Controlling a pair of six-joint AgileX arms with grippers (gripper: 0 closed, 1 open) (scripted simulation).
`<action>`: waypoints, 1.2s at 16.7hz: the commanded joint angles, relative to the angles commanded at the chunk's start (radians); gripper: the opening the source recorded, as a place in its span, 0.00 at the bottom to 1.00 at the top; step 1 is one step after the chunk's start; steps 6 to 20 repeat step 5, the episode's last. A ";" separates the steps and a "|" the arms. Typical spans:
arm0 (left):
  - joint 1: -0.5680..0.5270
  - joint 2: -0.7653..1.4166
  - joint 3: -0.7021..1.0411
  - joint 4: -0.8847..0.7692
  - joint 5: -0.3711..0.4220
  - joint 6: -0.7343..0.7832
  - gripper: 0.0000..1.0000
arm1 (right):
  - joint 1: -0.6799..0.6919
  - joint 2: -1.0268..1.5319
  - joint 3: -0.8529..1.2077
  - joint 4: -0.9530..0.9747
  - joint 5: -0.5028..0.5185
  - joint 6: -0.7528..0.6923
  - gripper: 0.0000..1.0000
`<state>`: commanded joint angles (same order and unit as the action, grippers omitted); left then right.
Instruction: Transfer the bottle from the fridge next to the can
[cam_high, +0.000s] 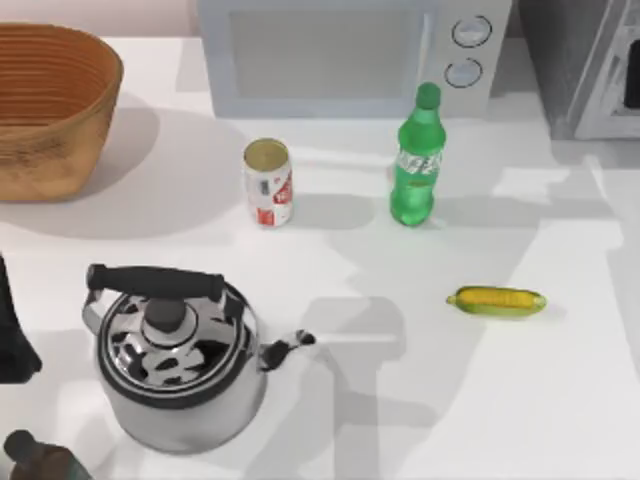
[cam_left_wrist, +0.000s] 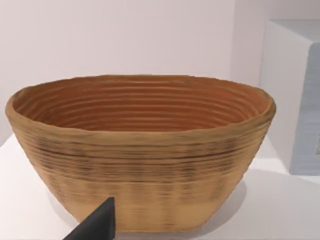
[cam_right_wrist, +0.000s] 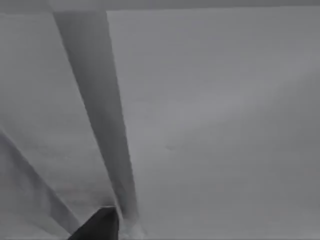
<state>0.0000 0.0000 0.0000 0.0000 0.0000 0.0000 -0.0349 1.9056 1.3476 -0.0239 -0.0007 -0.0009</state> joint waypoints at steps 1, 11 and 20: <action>0.000 0.000 0.000 0.000 0.000 0.000 1.00 | 0.000 0.029 0.039 -0.008 0.000 0.000 1.00; 0.000 0.000 0.000 0.000 0.000 0.000 1.00 | 0.000 0.079 0.101 -0.022 0.001 0.002 1.00; 0.000 0.000 0.000 0.000 0.000 0.000 1.00 | 0.000 0.079 0.101 -0.022 0.001 0.002 1.00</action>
